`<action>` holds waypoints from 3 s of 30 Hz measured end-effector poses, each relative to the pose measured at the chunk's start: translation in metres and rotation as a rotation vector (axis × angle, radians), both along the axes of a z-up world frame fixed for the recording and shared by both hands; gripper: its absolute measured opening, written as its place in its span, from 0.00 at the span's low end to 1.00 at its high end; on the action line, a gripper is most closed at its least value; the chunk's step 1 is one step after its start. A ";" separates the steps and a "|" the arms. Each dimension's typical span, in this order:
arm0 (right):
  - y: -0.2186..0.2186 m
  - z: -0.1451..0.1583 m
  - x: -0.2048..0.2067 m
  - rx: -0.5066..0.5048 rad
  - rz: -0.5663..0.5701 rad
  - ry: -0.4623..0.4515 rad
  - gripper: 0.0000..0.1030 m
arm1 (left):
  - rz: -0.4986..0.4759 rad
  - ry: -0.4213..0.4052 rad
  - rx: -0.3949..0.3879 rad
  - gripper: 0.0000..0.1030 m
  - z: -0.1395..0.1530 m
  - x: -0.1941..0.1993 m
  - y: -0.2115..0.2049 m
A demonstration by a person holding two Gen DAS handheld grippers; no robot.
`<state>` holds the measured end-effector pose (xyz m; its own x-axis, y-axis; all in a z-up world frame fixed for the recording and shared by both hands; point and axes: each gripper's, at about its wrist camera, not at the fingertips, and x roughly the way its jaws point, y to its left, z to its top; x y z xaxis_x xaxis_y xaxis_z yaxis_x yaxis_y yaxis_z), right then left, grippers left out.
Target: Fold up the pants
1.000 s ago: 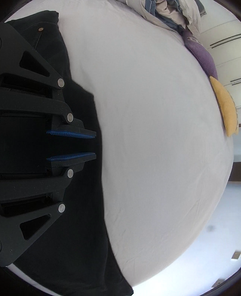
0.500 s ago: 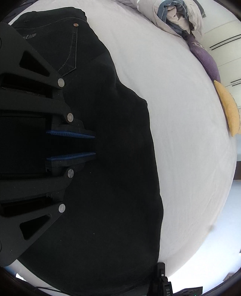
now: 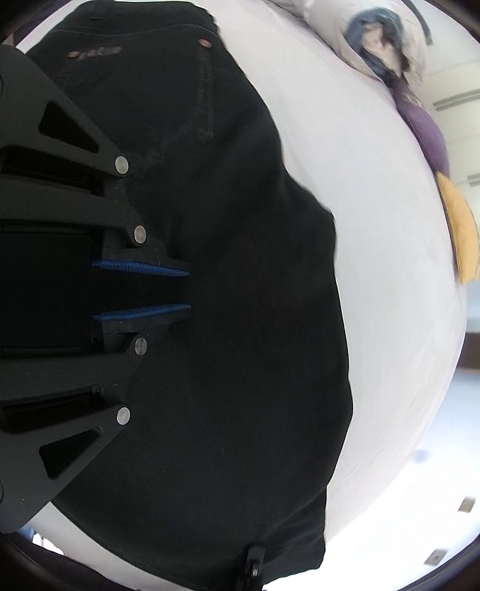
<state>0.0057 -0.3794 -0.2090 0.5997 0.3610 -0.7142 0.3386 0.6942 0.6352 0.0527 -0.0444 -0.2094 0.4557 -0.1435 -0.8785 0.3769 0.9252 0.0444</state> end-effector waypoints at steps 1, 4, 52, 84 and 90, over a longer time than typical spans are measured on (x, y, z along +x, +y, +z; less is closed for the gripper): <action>-0.031 0.006 -0.018 -0.039 -0.043 -0.012 0.00 | 0.017 -0.006 0.013 0.15 -0.001 0.000 0.011; -0.075 0.036 -0.062 -0.219 -0.215 -0.020 0.00 | 0.077 -0.003 0.031 0.15 0.000 -0.004 0.039; -0.072 -0.002 -0.155 0.375 -0.573 -0.194 0.47 | 0.083 -0.021 -0.014 0.15 0.021 0.005 -0.042; 0.145 0.091 0.004 -0.330 0.153 -0.254 0.12 | 0.114 0.135 -0.420 0.16 0.043 0.020 -0.046; 0.211 0.060 0.027 -0.384 0.315 -0.211 0.12 | 0.191 0.239 -0.695 0.75 0.044 0.033 -0.003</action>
